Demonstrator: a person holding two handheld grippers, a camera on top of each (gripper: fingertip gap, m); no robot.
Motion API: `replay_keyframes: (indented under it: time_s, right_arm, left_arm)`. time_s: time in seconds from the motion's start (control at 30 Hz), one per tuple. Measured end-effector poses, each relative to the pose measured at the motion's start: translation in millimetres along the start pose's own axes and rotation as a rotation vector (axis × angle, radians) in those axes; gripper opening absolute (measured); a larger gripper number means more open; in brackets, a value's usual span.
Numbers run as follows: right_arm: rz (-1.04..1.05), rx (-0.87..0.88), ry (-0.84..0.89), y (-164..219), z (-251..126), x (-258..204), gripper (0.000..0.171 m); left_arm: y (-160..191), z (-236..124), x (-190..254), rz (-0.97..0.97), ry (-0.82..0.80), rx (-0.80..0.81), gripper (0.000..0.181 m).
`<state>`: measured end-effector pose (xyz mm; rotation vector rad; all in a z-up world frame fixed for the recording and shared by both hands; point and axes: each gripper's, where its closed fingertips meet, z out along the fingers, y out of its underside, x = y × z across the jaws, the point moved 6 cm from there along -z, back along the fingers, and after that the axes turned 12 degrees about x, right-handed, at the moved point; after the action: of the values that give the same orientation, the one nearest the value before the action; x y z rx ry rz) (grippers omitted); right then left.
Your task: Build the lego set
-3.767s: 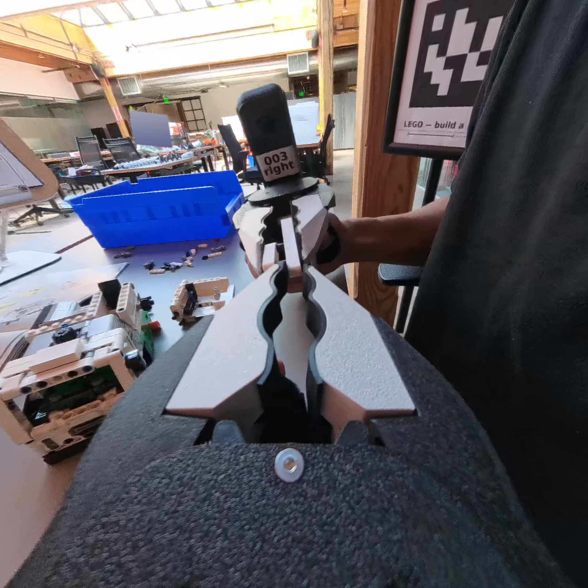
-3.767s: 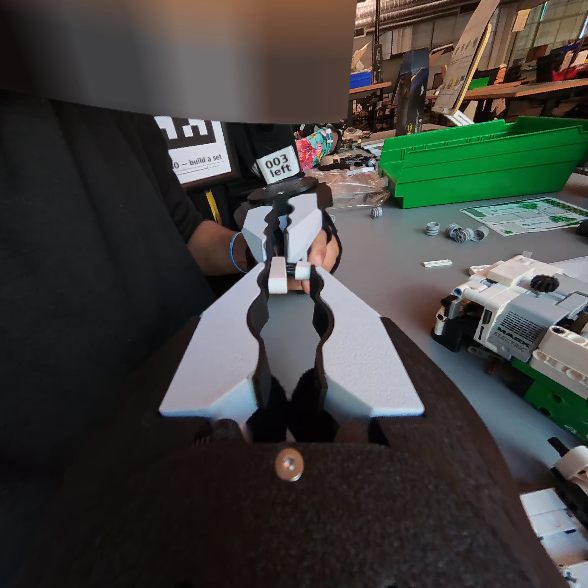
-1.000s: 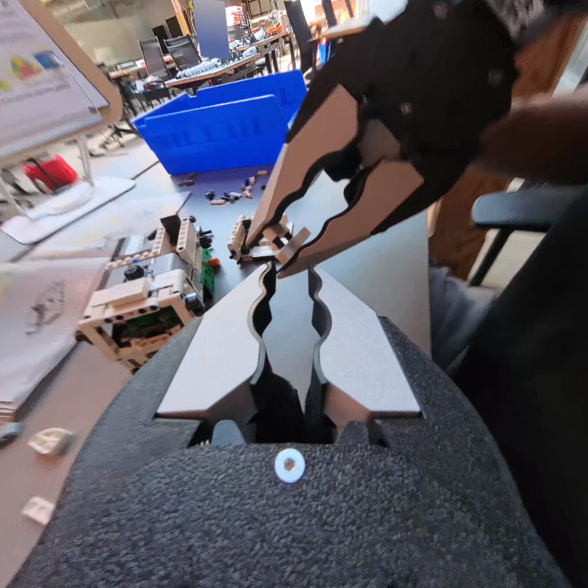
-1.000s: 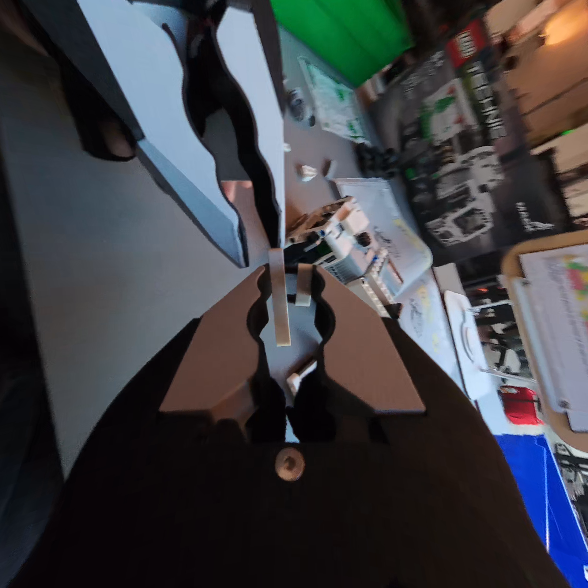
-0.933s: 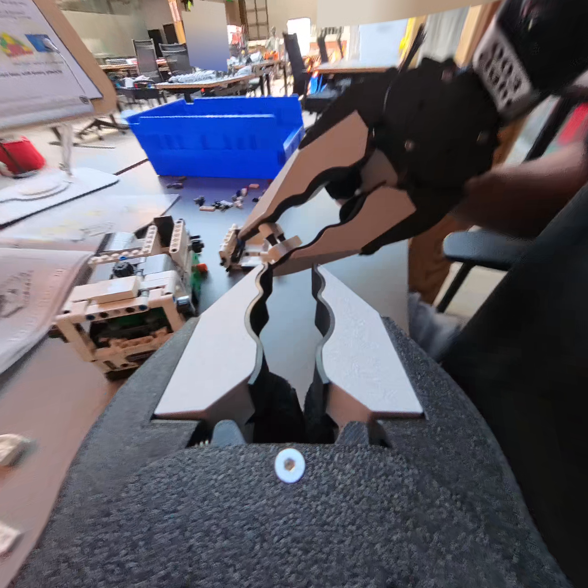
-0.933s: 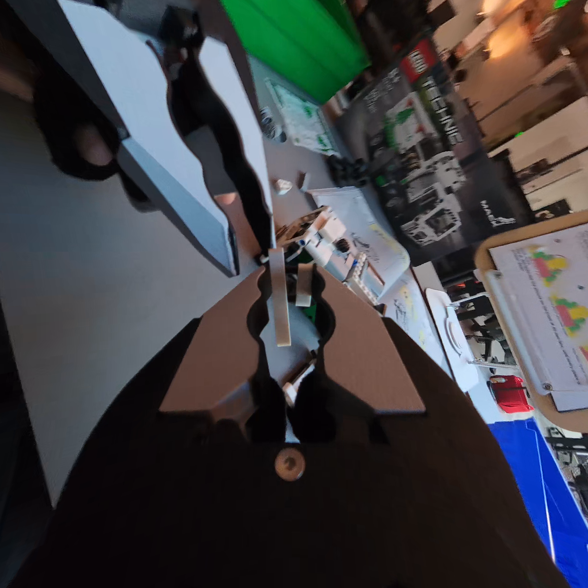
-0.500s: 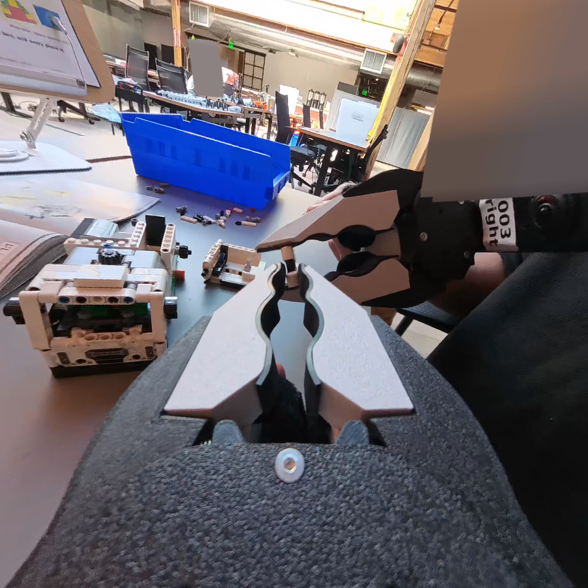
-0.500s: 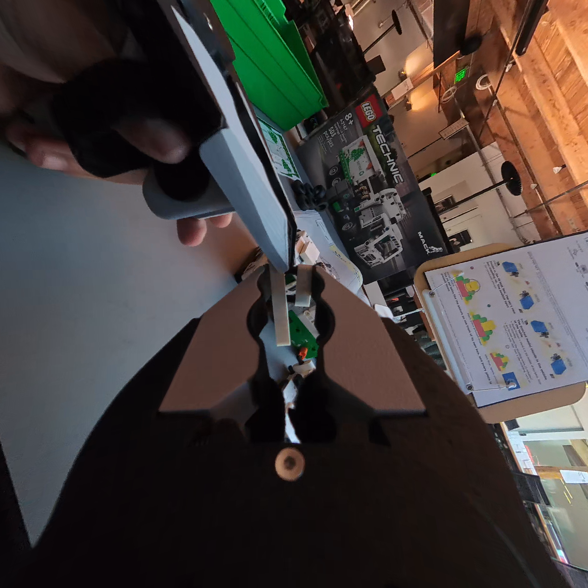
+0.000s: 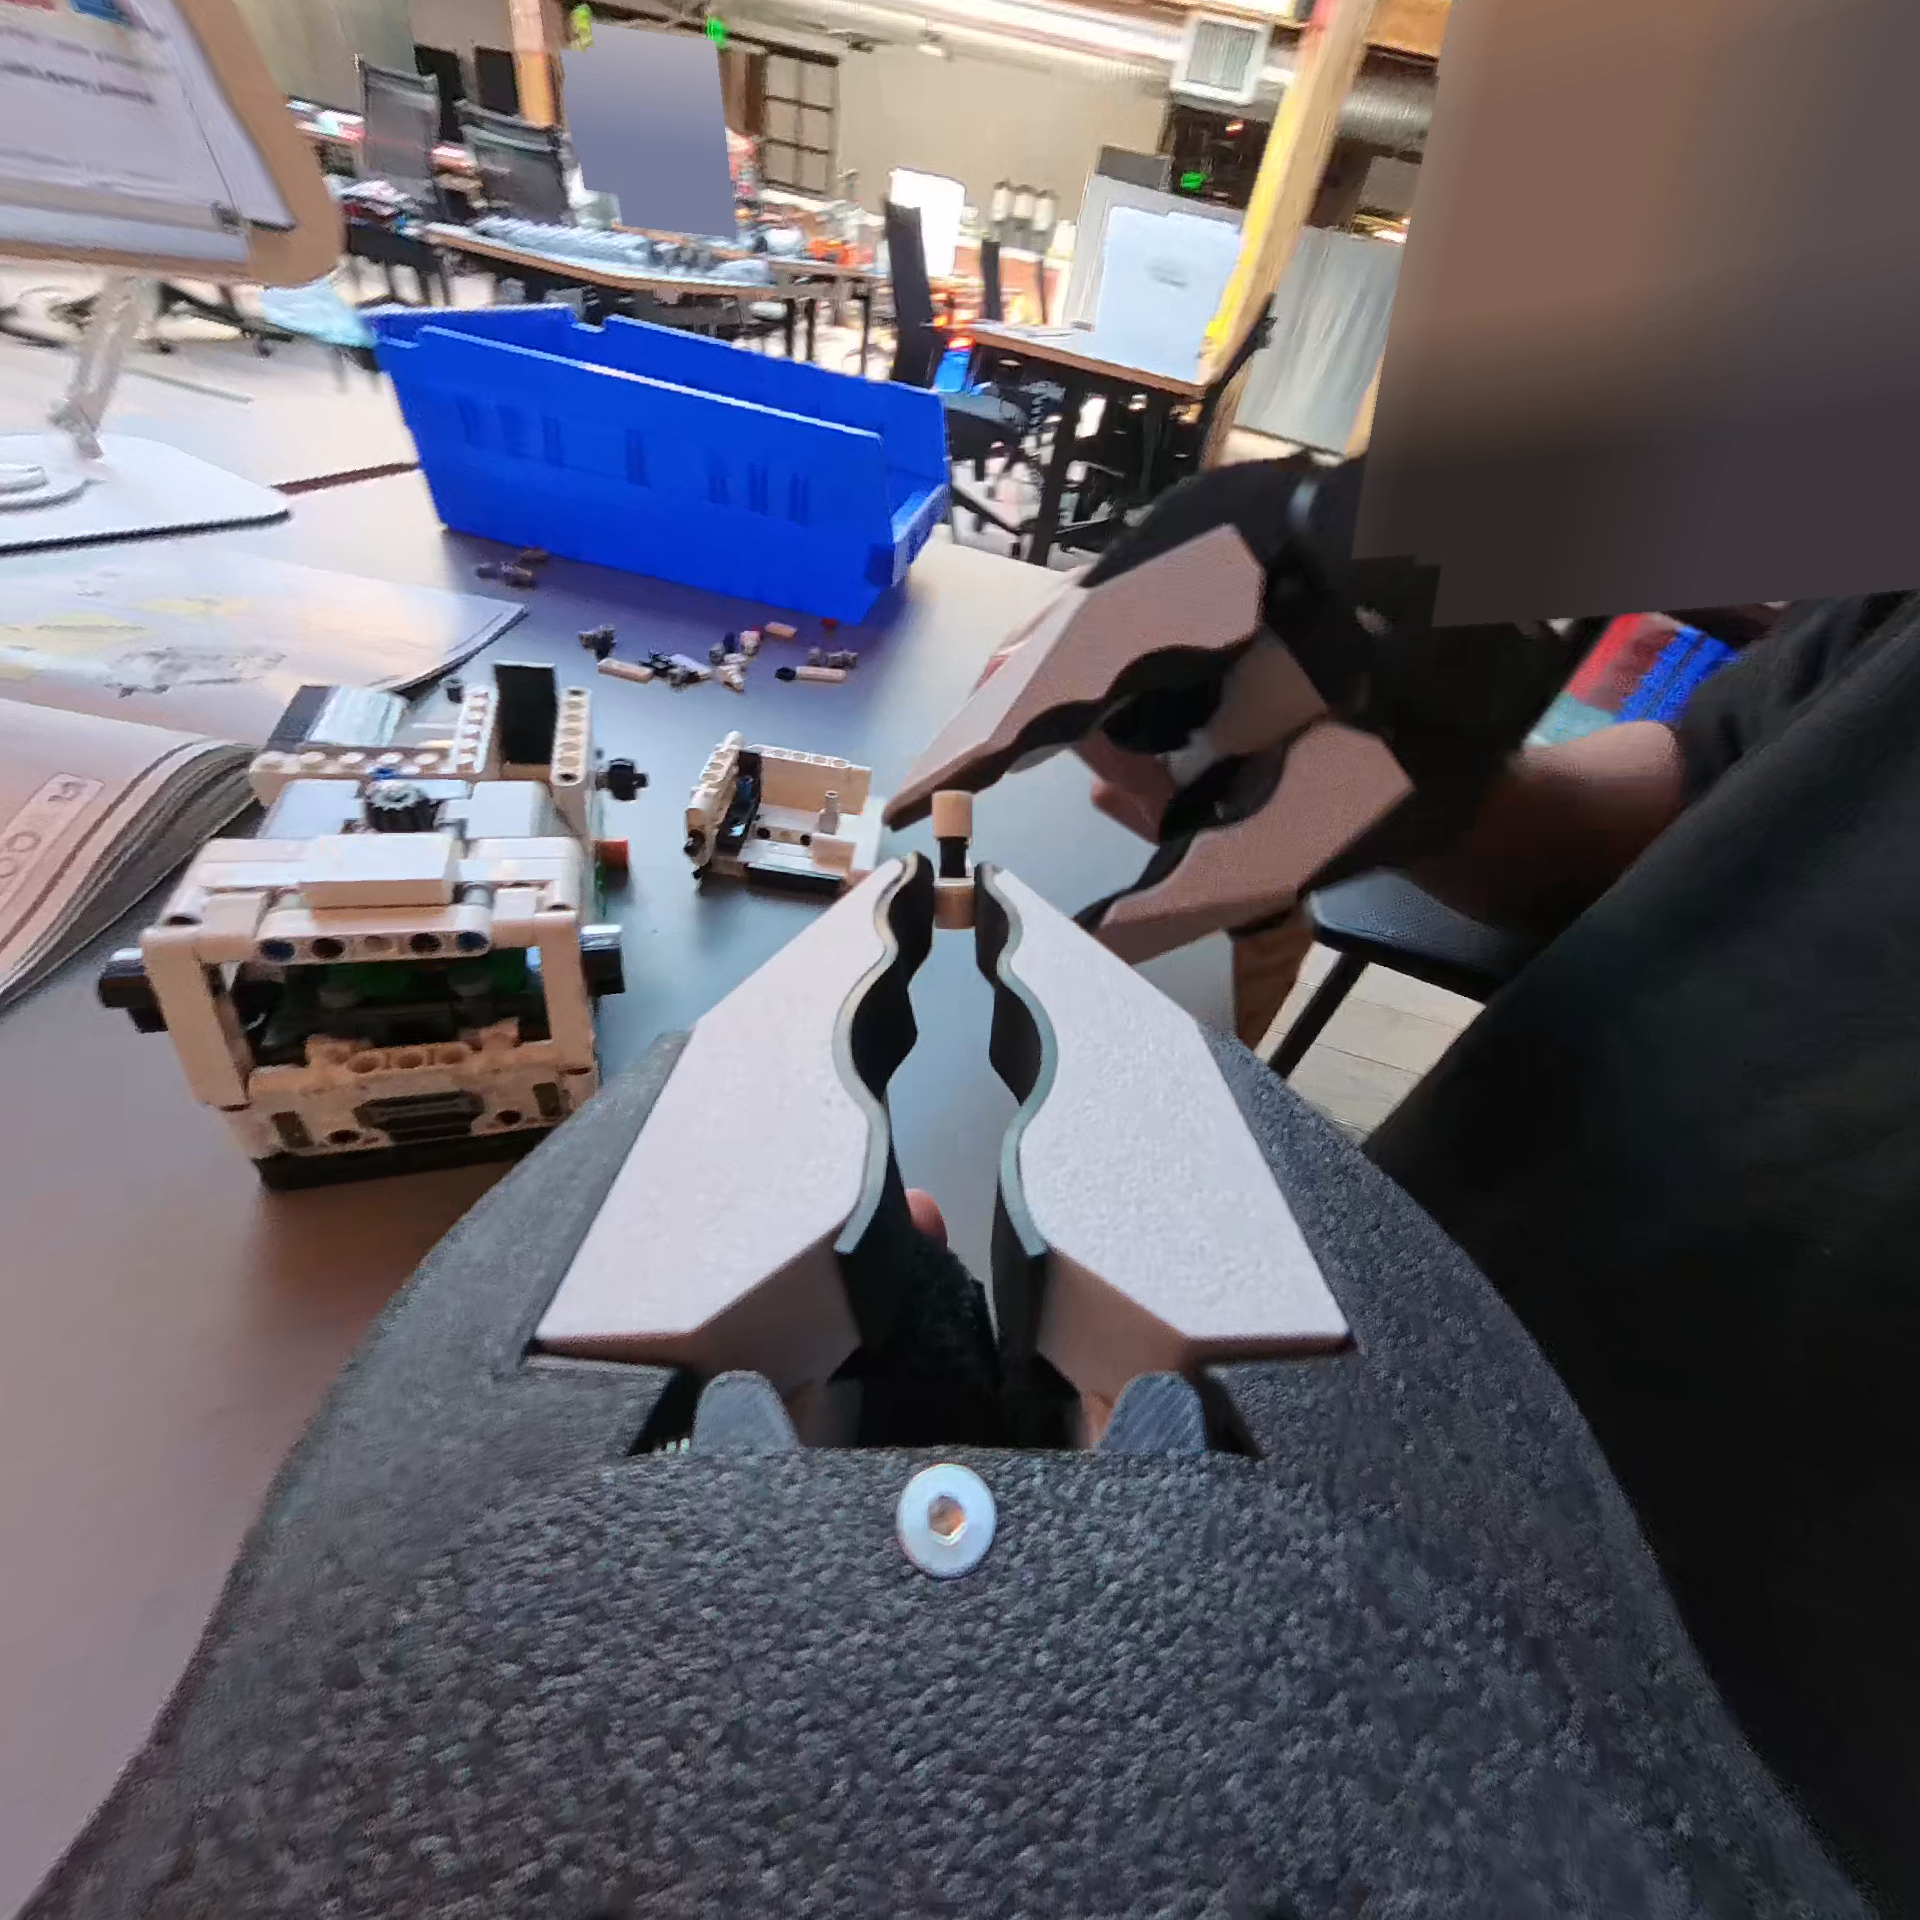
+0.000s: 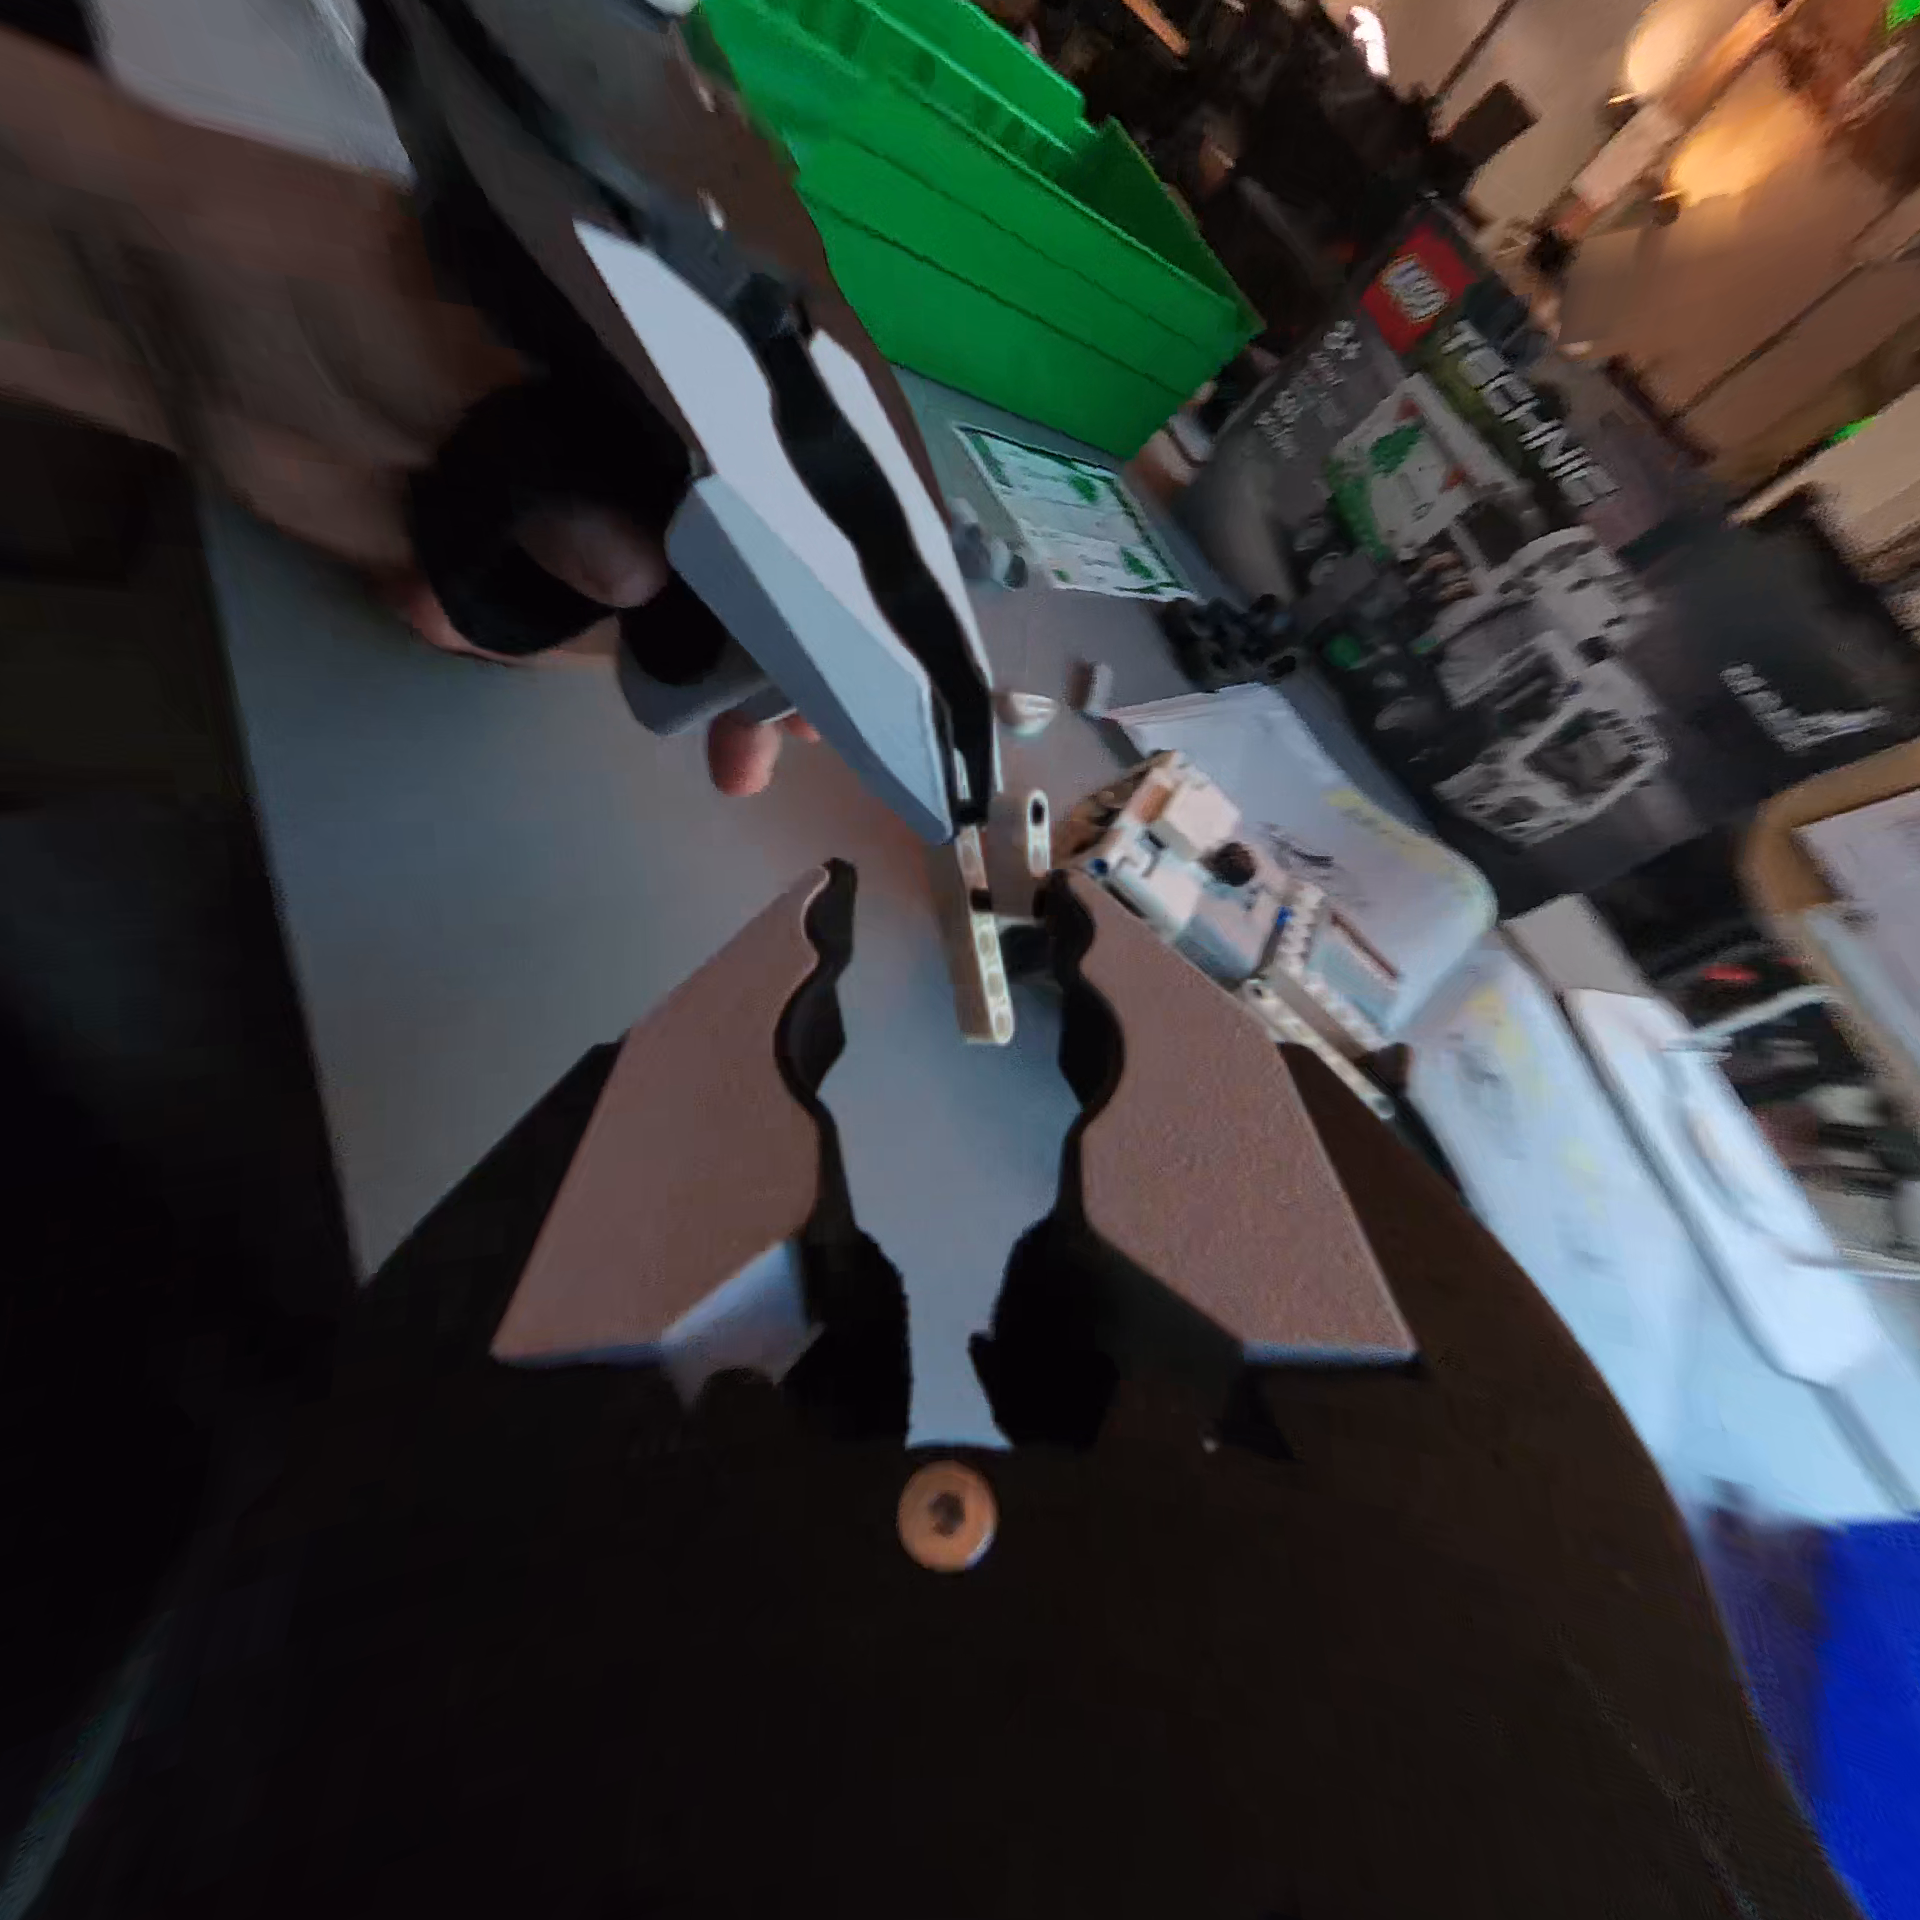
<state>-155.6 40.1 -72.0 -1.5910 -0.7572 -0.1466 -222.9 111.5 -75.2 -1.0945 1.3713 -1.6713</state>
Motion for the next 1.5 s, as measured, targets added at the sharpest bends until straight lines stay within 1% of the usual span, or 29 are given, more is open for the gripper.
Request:
replay_keyframes:
  time_s: [0.1,0.17,0.2,0.3,0.37,0.43,0.53,0.63,0.73,0.8,0.87,0.9,0.97,1.07,1.1,1.13,1.2,1.33,1.43,1.5]
  right_arm:
    - [0.306,0.080,-0.158,0.5,-13.2,10.7,0.037]
    - [0.420,0.111,-0.266,1.9,-19.0,13.3,0.024]
    - [0.444,0.110,-0.300,3.2,-19.7,12.9,0.018]
    - [0.435,0.071,-0.335,12.9,-15.1,7.1,0.010]
    - [0.485,0.093,-0.347,15.2,-11.7,4.7,0.009]
    - [0.651,0.131,-0.372,15.8,-9.2,7.2,0.008]
    - [0.977,0.261,-0.390,12.6,-5.0,9.1,0.007]
    - [1.165,0.355,-0.376,12.3,-0.9,7.4,0.007]
    - [1.180,0.357,-0.352,12.4,1.8,5.1,0.008]
    - [1.153,0.328,-0.324,13.3,2.5,5.8,0.008]
    - [1.066,0.304,-0.347,13.3,-0.9,7.7,0.024]
    - [1.050,0.329,-0.352,11.8,-4.9,13.1,0.027]
    - [1.050,0.375,-0.359,9.7,-10.0,23.8,0.025]
    - [1.066,0.381,-0.398,6.2,-7.1,27.1,0.025]
    - [1.067,0.391,-0.400,4.9,-6.7,28.1,0.021]
    - [1.058,0.384,-0.405,5.0,-6.4,28.0,0.013]
    - [1.046,0.371,-0.413,5.7,-6.5,27.4,0.006]
    - [1.061,0.364,-0.418,7.3,-6.3,26.4,0.006]
    - [1.055,0.359,-0.436,8.4,-5.2,21.7,0.006]
    - [1.027,0.361,-0.400,9.1,-5.2,22.5,0.006]
  left_arm:
    - [-1.6,-2.9,6.1,-0.004,0.092,0.008,0.006]
    - [0.5,-1.8,6.7,-0.013,0.104,0.000,0.006]
    - [0.1,-1.4,8.0,-0.018,0.117,0.004,0.006]
    - [1.5,1.0,10.2,-0.021,0.125,-0.004,0.006]
    - [-0.3,1.4,9.6,-0.026,0.111,0.018,0.006]
    - [-3.4,0.7,5.0,-0.061,0.084,0.057,0.008]
    - [-7.7,-1.2,2.0,-0.113,0.086,0.116,0.009]
    - [-7.3,-0.4,2.3,-0.125,0.086,0.116,0.010]
    - [-7.0,-0.5,0.4,-0.158,0.079,0.120,0.008]
    - [-5.8,-0.1,-2.8,-0.232,0.079,0.121,0.007]
    - [-5.4,-2.0,-6.2,-0.302,0.092,0.129,0.006]
    - [-5.3,-3.5,-7.1,-0.332,0.109,0.131,0.006]
    - [-4.3,-4.8,-7.5,-0.382,0.141,0.126,0.005]
    - [-1.2,-2.5,-3.6,-0.422,0.187,0.093,0.006]
    - [-0.8,-1.8,-1.5,-0.422,0.199,0.085,0.006]
    - [-0.9,-1.5,-0.9,-0.433,0.201,0.093,0.006]
    - [0.2,-1.0,-1.3,-0.453,0.200,0.087,0.006]
    - [0.4,-0.4,-1.4,-0.462,0.203,0.083,0.006]
    - [1.6,1.7,1.1,-0.431,0.193,0.065,0.006]
    - [0.9,2.3,0.0,-0.389,0.158,0.067,0.006]
